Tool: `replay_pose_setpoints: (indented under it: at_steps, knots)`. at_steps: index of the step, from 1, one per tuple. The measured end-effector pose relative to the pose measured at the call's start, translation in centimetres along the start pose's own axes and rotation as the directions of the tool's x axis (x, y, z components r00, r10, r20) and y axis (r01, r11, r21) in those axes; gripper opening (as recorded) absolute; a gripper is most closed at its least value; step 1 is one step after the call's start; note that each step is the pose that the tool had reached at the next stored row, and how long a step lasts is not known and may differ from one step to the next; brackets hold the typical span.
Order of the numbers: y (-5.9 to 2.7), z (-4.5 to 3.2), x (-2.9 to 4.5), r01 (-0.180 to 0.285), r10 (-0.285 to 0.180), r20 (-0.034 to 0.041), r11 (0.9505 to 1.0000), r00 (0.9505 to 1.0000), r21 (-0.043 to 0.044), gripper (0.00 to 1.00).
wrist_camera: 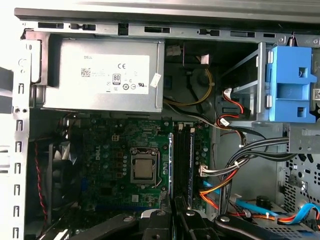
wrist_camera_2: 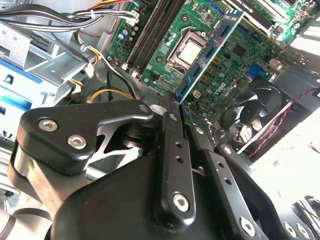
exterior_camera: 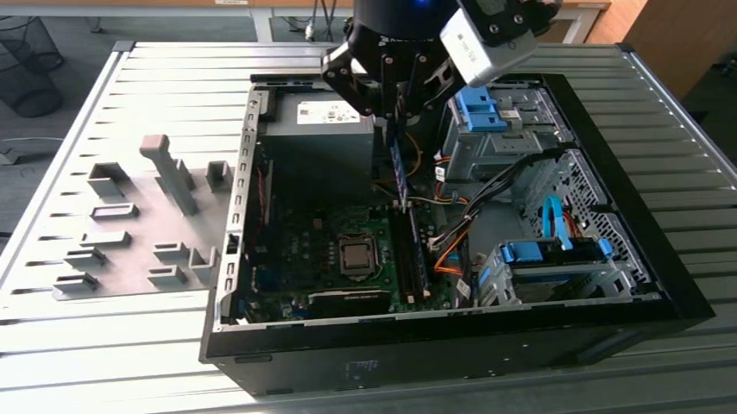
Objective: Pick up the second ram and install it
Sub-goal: 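Insert the second ram into the second slot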
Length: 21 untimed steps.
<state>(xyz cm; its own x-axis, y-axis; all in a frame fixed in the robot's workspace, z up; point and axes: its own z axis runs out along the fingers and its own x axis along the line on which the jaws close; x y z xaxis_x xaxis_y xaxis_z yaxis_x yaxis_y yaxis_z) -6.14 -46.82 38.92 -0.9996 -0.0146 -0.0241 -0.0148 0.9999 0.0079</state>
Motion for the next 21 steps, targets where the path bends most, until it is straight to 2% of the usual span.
replay_pose_setpoints:
  at_steps: [12,21]
  knots:
    - [-0.01,1.06,-0.02,0.0,0.0,-0.0001,1.0,1.0,0.0001,0.14]
    - [-0.02,1.34,-0.25,0.0,0.0,0.0,1.0,1.0,-0.0001,0.14]
